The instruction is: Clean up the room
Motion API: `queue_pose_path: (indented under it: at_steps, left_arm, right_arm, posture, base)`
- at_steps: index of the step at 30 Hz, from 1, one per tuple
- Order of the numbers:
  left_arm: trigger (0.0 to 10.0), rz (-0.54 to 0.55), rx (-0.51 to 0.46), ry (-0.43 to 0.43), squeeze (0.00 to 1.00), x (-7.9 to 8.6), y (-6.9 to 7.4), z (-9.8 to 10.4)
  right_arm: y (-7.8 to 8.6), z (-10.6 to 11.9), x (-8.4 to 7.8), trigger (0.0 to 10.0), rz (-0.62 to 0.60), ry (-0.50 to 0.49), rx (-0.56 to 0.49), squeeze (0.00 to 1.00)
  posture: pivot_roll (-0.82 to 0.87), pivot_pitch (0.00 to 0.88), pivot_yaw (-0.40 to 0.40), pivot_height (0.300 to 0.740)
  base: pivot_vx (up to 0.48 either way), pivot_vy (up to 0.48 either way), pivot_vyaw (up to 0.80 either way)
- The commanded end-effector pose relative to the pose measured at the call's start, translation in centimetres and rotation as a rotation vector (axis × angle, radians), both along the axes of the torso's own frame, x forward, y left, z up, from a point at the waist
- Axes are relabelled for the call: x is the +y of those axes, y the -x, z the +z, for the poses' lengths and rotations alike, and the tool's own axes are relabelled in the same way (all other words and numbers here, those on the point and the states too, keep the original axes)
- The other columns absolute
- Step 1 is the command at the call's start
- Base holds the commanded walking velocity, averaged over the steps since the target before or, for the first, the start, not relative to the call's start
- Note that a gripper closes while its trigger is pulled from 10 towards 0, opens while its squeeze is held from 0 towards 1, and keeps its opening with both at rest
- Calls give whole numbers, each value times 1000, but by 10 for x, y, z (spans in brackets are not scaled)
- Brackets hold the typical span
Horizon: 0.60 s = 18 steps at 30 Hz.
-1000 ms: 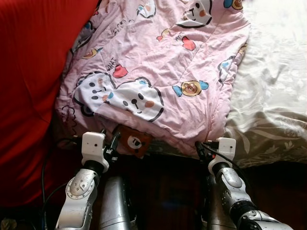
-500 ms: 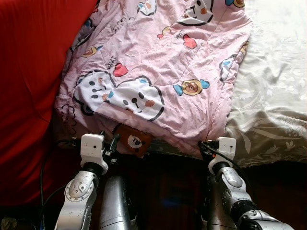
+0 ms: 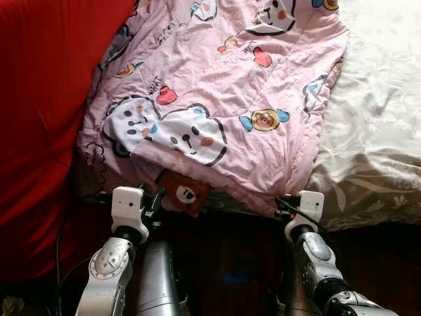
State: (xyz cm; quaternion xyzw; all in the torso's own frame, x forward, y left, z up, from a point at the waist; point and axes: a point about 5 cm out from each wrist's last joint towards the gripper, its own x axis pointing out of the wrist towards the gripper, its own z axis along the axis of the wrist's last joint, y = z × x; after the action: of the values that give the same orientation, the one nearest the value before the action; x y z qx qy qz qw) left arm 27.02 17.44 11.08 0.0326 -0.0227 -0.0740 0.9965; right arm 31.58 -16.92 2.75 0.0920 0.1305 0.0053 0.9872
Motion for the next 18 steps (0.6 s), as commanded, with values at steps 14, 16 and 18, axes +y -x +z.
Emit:
queue_pose_path:
  at_steps: [14, 16, 18]
  left_arm:
    - [10000, 9, 12, 10, 0, -1, -3, -8]
    - [10000, 30, 6, 13, 0, 2, -8, -9]
    - [10000, 38, 10, 14, 0, 2, -11, -12]
  right_arm:
    - [13, -12, -3, 0, -1, 2, 18, 0]
    - [18, -15, -4, 0, 11, 10, 9, 0]
    - [22, -16, -6, 0, 15, 12, -7, 0]
  posture:
    - [88, 254, 42, 547]
    - [81, 228, 30, 547]
    - [68, 202, 20, 547]
  base:
    - [0, 0, 0]
    - [0, 0, 0]
    - [0, 0, 0]
